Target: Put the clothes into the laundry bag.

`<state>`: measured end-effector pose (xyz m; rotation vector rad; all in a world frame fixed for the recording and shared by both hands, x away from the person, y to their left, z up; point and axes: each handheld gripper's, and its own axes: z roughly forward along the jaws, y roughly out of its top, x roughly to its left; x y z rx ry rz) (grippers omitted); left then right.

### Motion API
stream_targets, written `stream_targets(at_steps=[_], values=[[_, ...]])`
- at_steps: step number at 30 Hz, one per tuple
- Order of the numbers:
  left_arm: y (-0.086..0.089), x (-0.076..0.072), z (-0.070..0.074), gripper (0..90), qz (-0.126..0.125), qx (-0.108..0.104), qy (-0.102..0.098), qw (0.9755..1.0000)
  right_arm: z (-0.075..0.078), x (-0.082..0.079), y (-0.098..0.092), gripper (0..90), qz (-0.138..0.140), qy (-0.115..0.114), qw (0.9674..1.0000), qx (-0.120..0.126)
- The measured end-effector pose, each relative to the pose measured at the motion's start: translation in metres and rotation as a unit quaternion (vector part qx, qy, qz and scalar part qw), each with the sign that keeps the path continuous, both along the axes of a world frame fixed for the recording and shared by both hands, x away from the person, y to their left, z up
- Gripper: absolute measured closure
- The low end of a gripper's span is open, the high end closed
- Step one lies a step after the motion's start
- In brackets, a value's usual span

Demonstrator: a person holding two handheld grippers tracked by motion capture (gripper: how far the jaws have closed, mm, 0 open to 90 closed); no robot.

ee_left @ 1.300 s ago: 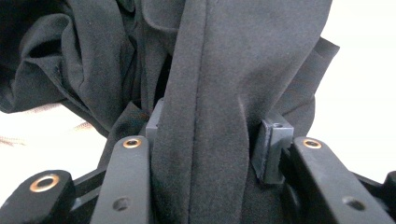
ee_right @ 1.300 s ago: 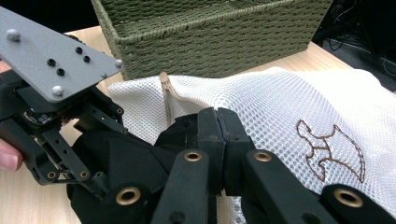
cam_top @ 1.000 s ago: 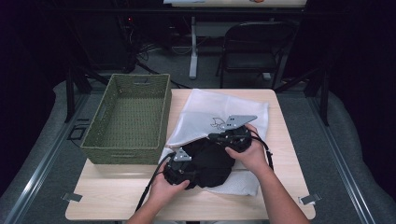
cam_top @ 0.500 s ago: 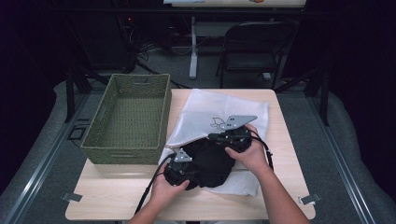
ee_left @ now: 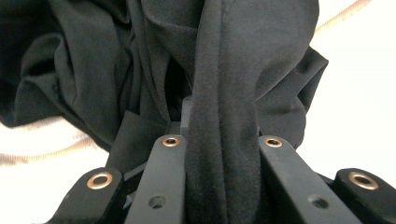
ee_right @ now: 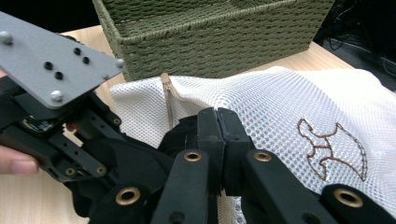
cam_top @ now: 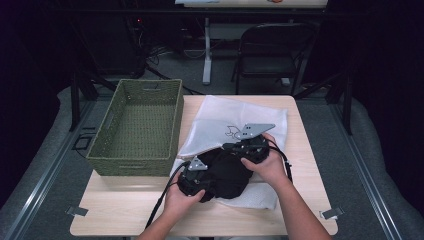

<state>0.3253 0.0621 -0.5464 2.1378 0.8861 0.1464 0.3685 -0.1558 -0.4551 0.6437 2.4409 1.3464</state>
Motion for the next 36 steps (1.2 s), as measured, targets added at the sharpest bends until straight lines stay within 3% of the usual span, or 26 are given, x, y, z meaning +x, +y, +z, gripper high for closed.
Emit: stream_targets(at_steps=[19,26,29,36], values=[[-0.015,0.027,0.012,80.4,0.019,-0.020,-0.006,0.9996,0.000,-0.001,0.001,89.4,0.007,0.006,1.0000,0.002],[-0.023,0.037,0.011,80.4,0.034,-0.028,-0.009,0.9990,0.000,-0.001,0.001,89.4,0.008,0.007,0.9999,0.005],[-0.027,0.039,0.012,80.3,0.034,-0.020,-0.017,0.9991,0.000,-0.001,0.001,89.4,0.008,0.006,0.9999,0.003],[-0.029,0.045,0.008,79.0,0.046,-0.030,-0.014,0.9984,0.000,0.000,0.000,89.4,0.007,0.006,0.9999,0.004]])
